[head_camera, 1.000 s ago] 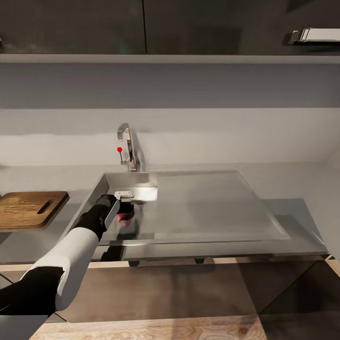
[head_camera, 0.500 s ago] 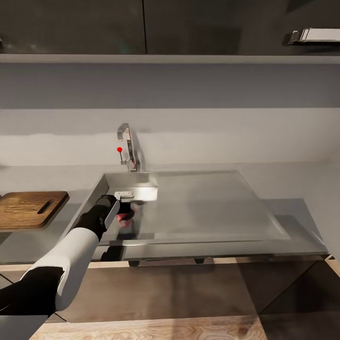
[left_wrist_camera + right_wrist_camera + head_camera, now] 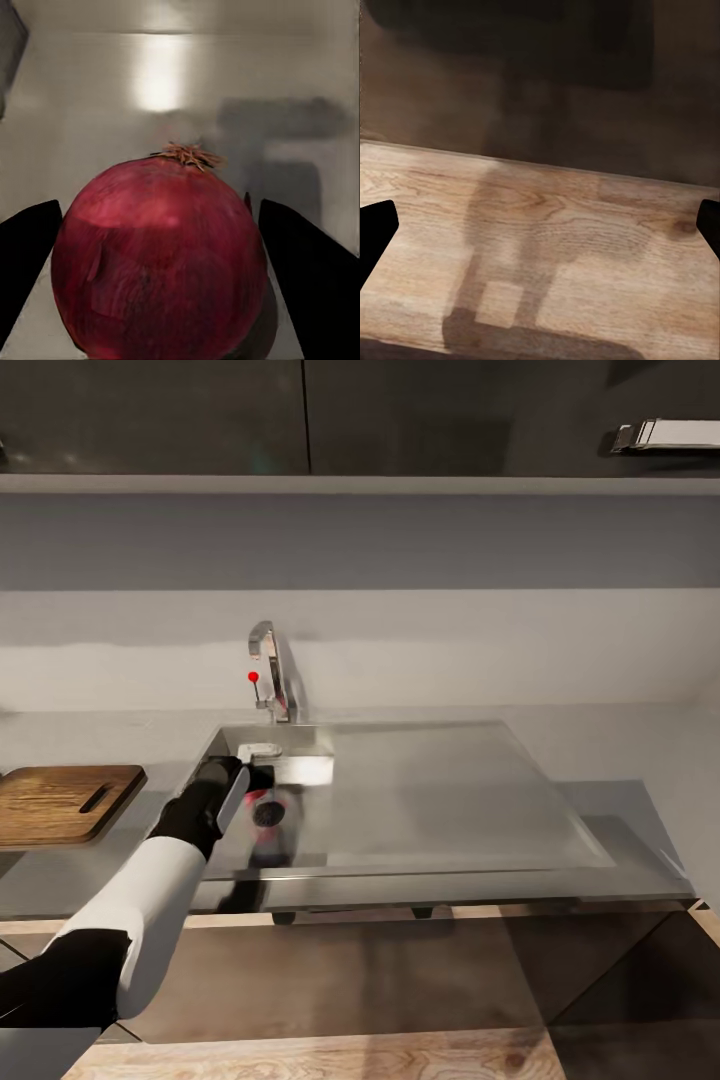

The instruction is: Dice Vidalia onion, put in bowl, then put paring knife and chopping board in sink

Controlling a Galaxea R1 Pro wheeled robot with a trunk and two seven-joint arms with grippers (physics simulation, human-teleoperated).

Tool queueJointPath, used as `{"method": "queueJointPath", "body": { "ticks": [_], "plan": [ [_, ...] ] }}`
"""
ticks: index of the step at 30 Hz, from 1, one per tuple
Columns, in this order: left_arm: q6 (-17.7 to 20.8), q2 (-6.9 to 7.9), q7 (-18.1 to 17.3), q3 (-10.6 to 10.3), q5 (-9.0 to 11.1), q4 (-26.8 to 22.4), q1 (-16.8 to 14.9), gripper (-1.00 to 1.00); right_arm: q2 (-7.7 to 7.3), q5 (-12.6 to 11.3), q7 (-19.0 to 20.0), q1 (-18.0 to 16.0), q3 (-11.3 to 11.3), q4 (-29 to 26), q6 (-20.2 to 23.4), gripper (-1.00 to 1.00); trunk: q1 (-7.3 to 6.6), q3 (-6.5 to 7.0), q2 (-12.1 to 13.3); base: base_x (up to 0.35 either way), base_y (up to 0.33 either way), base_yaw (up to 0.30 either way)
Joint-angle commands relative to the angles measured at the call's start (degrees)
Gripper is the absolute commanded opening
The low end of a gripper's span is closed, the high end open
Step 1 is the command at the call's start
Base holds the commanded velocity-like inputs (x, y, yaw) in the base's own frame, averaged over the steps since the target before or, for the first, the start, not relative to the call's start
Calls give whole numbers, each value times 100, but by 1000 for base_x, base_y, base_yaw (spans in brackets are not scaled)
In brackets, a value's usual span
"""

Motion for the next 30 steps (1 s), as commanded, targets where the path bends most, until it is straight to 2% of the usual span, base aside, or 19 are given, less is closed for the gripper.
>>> {"method": "queueJointPath", "body": {
  "ticks": [1, 3, 4, 8, 16, 30],
  "plan": [
    [32, 0, 38, -7, 42, -153, -2, -100, -1, 57, -58, -1, 15, 4, -5, 100, 0, -5, -3, 0, 0, 0],
    [55, -3, 38, -7, 42, -371, -2, -100, -4, 58, -53, -3, 15, 4, -5, 100, 0, -5, -3, 0, 0, 0],
    [97, -5, 38, -7, 42, -652, -2, -100, -6, 58, -51, -2, 15, 4, -5, 100, 0, -5, -3, 0, 0, 0],
    [240, -8, 38, -7, 42, -1008, -2, -100, -6, 58, -50, -3, 15, 4, -6, 100, 0, -5, -3, 0, 0, 0],
    [1066, -1, 38, -7, 42, -1926, -2, -100, -6, 58, -50, -4, 15, 4, -8, 100, 0, -5, -3, 0, 0, 0],
    [1150, 0, 38, -7, 42, -2043, 9, -100, -6, 58, -50, -4, 15, 4, -7, 100, 0, -5, -3, 0, 0, 0]
  ]
}}
